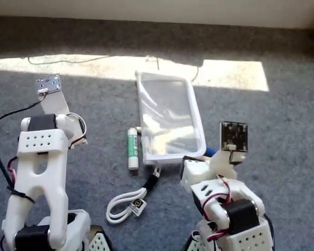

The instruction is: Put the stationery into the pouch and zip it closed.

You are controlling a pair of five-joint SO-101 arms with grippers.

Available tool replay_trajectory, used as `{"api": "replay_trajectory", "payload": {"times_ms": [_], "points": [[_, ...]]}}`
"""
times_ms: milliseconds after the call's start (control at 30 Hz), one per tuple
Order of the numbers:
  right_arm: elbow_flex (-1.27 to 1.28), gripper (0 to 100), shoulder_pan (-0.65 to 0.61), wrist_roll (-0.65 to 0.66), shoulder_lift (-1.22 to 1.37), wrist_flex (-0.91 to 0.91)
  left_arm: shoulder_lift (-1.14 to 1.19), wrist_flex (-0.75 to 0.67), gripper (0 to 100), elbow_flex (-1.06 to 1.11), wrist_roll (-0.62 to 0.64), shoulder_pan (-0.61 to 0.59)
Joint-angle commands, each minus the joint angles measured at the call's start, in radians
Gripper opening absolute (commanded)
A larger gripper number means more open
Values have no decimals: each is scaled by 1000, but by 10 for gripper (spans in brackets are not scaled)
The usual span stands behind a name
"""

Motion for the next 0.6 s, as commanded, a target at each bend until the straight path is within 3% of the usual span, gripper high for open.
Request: {"api": "replay_trajectory", "payload": {"times_ms": [0, 200, 400, 567], "points": [[-111, 5, -85, -17, 111, 1, -35, -81, 5, 53, -12, -41], [-122, 5, -249, -26, 160, 1, -35, -181, 5, 157, -12, -39], [-162, 5, -414, -140, 312, -35, -35, -183, 5, 168, -12, -42], [-174, 7, -533, -146, 446, -117, -35, -189, 5, 168, -12, -97]]}}
